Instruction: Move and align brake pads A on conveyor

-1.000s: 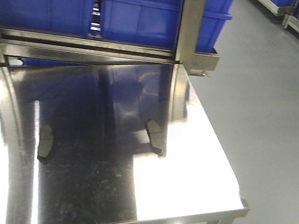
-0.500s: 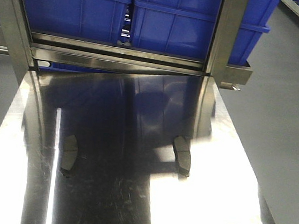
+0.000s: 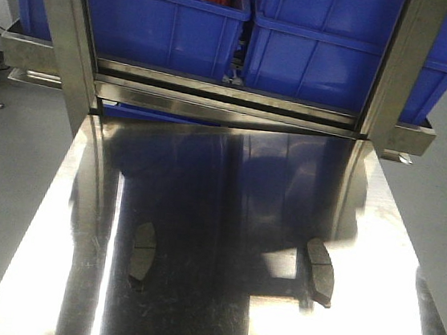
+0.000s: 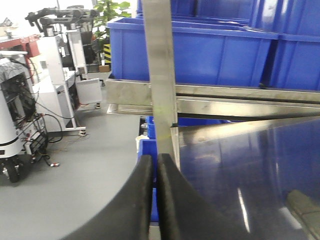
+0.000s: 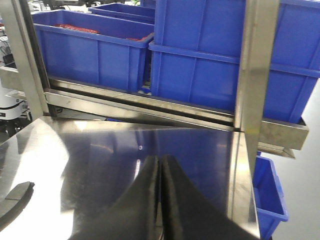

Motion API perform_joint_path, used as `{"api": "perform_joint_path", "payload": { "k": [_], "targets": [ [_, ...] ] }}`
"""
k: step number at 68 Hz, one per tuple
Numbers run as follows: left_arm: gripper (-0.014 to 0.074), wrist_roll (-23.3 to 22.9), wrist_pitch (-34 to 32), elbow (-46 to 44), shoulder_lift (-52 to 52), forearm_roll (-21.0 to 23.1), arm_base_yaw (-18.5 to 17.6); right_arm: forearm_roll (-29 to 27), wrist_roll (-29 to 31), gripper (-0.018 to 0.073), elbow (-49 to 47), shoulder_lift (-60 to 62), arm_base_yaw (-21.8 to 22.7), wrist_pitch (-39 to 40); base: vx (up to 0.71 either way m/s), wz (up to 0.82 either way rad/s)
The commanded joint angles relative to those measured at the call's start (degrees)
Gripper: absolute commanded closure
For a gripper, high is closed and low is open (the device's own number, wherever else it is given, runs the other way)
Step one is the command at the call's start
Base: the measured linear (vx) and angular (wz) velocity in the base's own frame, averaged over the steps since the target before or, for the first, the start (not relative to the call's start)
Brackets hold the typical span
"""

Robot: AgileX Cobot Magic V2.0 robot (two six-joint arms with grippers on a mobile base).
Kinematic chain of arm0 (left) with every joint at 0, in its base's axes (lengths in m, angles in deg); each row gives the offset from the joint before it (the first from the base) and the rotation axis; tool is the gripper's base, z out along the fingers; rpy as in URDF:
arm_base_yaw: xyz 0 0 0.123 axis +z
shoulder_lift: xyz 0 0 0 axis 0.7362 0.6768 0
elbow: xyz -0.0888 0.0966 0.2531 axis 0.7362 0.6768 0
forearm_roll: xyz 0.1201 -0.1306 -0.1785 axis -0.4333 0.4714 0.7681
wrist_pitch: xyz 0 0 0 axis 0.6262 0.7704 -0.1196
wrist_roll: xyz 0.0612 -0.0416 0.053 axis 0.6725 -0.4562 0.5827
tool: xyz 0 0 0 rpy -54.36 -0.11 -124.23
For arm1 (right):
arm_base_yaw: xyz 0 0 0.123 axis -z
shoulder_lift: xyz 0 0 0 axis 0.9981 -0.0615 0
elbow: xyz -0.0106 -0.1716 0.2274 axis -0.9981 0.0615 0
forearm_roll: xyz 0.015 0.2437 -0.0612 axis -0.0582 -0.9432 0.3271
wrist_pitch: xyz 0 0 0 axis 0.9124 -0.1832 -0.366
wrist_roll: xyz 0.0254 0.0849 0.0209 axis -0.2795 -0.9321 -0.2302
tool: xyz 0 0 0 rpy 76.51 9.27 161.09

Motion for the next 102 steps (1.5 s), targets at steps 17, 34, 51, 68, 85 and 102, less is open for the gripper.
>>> {"api": "perform_joint_path", "payload": {
  "k": [17, 34, 51, 68, 85, 102],
  "targets": [
    [0.0603, -0.26, -4.26, -1.32, -0.66, 0.35, -0.1, 0.22, 0.15, 0.0565, -1.51, -0.6, 0.25, 4.38, 0.02, 0.06],
    [0.0603, -0.26, -4.26, -1.32, -0.66, 0.35, -0.1, 0.22, 0.15, 0.0565, -1.51, -0.6, 0.25, 4.38, 0.0, -0.01],
    [0.0603, -0.26, -4.26, -1.32, -0.66, 0.35, -0.1, 0.22, 0.15, 0.0565, -1.51, -0.6, 0.25, 4.38, 0.0, 0.0],
    [0.0603, -0.26, -4.43, -1.32, -0.66, 0.35, -0.1, 0.22, 0.15, 0.0565, -1.51, -0.6, 0.25, 4.38, 0.0, 0.0],
    [0.0603, -0.26, -4.43, -1.32, -0.66, 0.35, -0.1, 0.22, 0.15, 0.0565, -1.51, -0.6, 0.25, 4.38, 0.0, 0.0],
    [0.0577, -0.26, -4.53, -1.32, -0.66, 0.35, -0.1, 0.22, 0.15, 0.0565, -1.51, -0.6, 0.25, 4.38, 0.0, 0.0]
  ]
}}
